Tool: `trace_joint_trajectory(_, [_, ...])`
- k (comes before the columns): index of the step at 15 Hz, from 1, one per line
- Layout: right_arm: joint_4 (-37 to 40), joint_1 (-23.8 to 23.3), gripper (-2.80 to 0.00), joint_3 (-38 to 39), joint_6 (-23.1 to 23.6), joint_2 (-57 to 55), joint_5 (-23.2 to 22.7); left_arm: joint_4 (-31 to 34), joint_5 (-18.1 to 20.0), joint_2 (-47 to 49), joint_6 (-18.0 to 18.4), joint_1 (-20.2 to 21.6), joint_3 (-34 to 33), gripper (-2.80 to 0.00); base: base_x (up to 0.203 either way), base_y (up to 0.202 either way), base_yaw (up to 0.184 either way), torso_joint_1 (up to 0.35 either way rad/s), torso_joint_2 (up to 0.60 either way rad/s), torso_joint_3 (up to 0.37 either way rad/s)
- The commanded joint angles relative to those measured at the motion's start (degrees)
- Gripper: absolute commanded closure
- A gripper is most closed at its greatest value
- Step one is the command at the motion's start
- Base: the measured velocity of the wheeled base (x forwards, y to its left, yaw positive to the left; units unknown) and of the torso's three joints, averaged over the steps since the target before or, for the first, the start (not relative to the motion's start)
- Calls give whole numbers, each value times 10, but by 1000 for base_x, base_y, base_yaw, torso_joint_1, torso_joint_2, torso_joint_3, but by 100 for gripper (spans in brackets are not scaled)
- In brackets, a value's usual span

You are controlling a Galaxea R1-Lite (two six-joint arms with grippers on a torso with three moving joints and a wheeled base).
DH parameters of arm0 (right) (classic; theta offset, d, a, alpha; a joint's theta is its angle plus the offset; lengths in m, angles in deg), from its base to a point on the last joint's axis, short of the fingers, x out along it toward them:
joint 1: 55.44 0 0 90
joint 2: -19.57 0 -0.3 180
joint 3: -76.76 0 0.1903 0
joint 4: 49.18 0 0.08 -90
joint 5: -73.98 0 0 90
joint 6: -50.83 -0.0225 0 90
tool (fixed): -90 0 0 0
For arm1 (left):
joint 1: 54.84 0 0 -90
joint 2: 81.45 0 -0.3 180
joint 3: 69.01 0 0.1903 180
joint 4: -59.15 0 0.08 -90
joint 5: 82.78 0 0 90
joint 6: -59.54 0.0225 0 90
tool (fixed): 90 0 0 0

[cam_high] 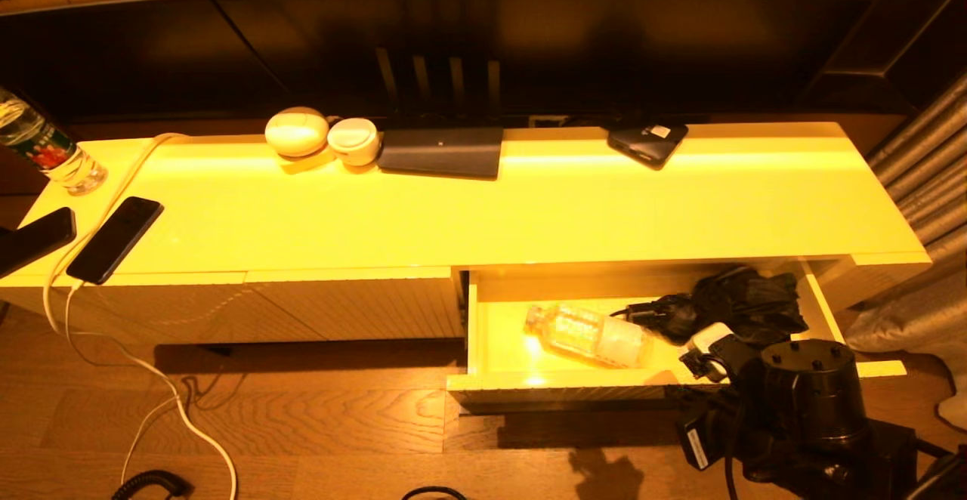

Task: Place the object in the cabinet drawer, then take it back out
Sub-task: Close the drawer

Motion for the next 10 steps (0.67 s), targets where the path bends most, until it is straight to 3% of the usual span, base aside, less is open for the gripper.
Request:
trace_joint_trajectory(1, [-35,0,0,-2,4,-29,3,0,0,0,0,0,-1,0,0,0,0,0,0,0])
trace_joint_trajectory(10, [-159,-19,0,-10,35,-109,4,0,0,0,0,0,-1,0,0,0,0,0,0,0])
